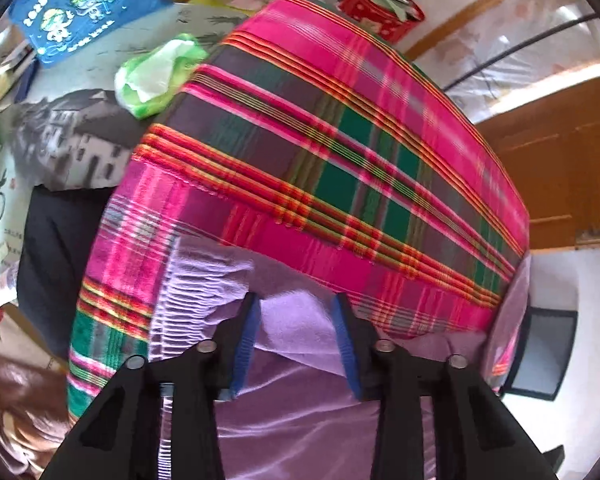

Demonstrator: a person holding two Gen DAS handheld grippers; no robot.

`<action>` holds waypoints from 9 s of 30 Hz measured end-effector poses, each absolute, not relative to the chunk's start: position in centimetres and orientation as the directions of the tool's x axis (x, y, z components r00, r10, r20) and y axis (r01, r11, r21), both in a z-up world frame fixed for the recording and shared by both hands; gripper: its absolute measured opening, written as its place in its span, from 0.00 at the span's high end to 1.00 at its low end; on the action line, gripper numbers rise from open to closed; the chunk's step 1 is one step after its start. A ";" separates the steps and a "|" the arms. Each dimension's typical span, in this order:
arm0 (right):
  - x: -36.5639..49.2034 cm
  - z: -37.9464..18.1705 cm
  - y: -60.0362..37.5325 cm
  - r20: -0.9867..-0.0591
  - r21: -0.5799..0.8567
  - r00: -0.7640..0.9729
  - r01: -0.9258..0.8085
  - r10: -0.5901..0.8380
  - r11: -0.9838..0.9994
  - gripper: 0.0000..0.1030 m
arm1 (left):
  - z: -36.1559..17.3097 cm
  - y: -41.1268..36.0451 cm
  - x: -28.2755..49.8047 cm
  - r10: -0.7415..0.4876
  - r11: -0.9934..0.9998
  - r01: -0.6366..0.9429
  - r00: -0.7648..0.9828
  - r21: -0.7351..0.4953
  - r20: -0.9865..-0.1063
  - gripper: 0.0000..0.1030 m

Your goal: Fold clothes

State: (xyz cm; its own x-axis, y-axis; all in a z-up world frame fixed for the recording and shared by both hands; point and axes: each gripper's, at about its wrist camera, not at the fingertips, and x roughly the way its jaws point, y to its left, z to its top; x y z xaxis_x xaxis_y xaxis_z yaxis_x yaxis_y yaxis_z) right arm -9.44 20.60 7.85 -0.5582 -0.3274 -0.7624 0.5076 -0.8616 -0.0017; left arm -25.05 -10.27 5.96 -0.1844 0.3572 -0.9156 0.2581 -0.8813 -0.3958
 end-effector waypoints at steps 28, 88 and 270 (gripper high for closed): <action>-8.3 7.2 20.4 -0.760 0.014 -0.567 0.477 -0.319 -0.879 0.95 | 4.2 -13.4 -22.3 0.492 -0.753 0.344 -0.271 -0.560 -0.827 0.97; 6.8 4.9 19.4 -0.722 -0.177 -0.664 0.446 -0.192 -0.877 0.95 | -0.6 -17.3 1.0 0.594 -0.586 0.331 -0.446 -0.740 -0.670 0.97; -12.4 0.9 32.6 -0.821 -0.021 -0.558 -0.185 0.123 -0.983 0.83 | -1.7 10.2 5.2 0.595 -0.762 -0.499 -0.290 -0.412 -0.749 0.72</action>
